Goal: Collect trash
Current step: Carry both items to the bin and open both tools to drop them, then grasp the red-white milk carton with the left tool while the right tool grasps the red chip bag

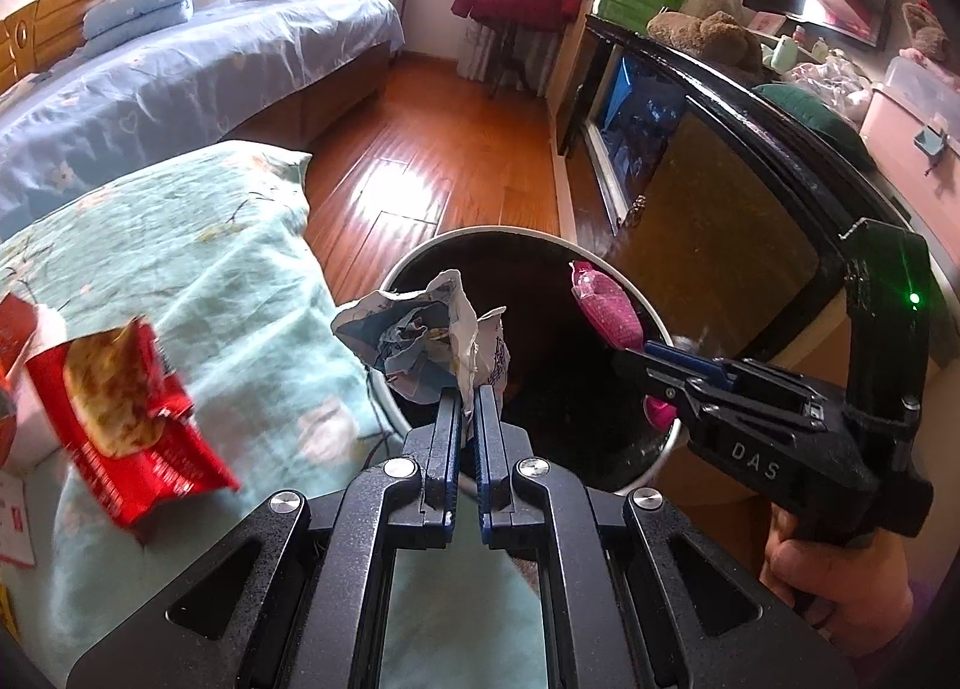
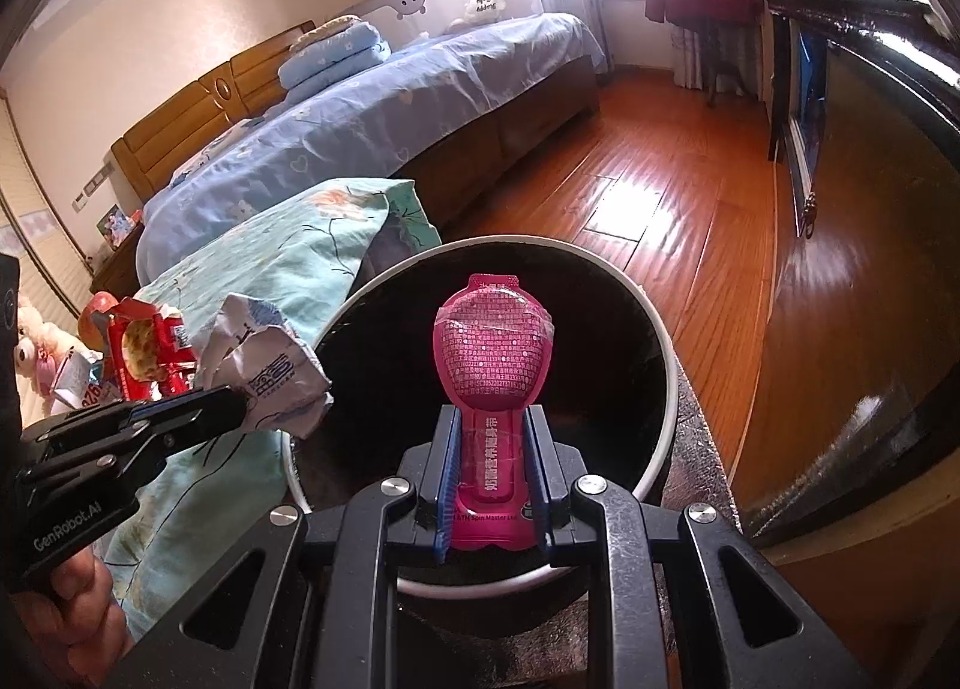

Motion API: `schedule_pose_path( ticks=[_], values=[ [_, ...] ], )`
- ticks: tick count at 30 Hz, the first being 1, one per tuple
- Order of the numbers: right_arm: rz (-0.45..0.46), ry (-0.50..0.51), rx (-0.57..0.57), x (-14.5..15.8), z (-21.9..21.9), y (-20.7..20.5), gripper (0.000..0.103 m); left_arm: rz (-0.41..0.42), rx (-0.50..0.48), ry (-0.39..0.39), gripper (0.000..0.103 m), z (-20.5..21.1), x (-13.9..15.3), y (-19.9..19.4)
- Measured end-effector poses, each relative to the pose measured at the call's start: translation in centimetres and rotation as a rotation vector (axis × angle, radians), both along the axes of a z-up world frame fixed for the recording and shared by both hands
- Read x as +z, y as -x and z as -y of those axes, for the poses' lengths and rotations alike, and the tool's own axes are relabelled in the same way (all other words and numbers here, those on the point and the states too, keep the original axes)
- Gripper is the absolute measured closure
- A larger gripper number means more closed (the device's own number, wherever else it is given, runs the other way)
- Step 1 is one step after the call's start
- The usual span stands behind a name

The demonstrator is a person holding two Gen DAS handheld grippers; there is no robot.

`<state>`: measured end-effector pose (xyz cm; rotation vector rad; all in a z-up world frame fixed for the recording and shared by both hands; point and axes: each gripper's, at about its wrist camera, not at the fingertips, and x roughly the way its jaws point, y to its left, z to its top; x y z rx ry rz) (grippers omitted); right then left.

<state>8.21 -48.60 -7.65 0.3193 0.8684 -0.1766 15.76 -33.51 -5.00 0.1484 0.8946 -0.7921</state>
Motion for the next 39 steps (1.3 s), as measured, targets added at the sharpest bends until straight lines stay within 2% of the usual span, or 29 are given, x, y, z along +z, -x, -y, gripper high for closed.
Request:
schedule_pose_path(
  ticks=[6, 9, 11, 13, 15, 17, 18, 20, 23, 30, 39],
  values=[
    [-0.008, -0.003, -0.005, -0.2, 0.6, -0.4, 0.082, -0.008, -0.001, -0.012, 0.099, 0.7, -0.4, -0.4],
    [-0.005, -0.008, -0.008, -0.1, 0.9, -0.5, 0.079, -0.013, -0.007, -0.020, 0.087, 0.7, -0.6, -0.4],
    [0.002, -0.012, -0.017, 0.0, 1.1, -0.4, 0.076, -0.001, 0.007, -0.021, 0.052, 0.3, -0.5, -0.2],
    [0.011, -0.026, -0.023, 0.2, 1.3, -0.2, 0.067, 0.012, 0.030, -0.014, 0.043, -0.5, -0.3, 0.0],
    [0.023, -0.029, -0.029, 0.4, 1.3, 0.1, 0.055, 0.012, 0.047, -0.004, 0.042, -1.7, -0.1, 0.3],
    [0.031, -0.035, -0.027, 0.6, 0.9, 0.3, 0.051, 0.016, 0.070, -0.001, 0.042, -2.7, -0.1, 0.5],
    [0.039, -0.043, -0.022, 0.7, 0.6, 0.5, 0.043, 0.015, 0.084, 0.003, 0.042, -3.6, -0.2, 0.9],
    [0.052, -0.049, -0.016, 0.8, -0.2, 0.7, 0.033, 0.018, 0.108, 0.009, 0.040, -4.9, -0.3, 1.4],
    [0.068, -0.061, 0.006, 1.1, -1.6, 0.9, 0.024, 0.031, 0.146, 0.005, 0.039, -6.6, -0.5, 2.1],
    [0.089, -0.101, 0.059, 1.6, -5.4, 1.2, 0.014, 0.049, 0.247, 0.011, 0.039, -12.0, -0.8, 3.6],
    [0.095, -0.112, 0.148, 1.8, -10.1, 0.9, 0.014, 0.048, 0.362, 0.007, 0.037, -17.9, -1.5, 4.3]
  ],
)
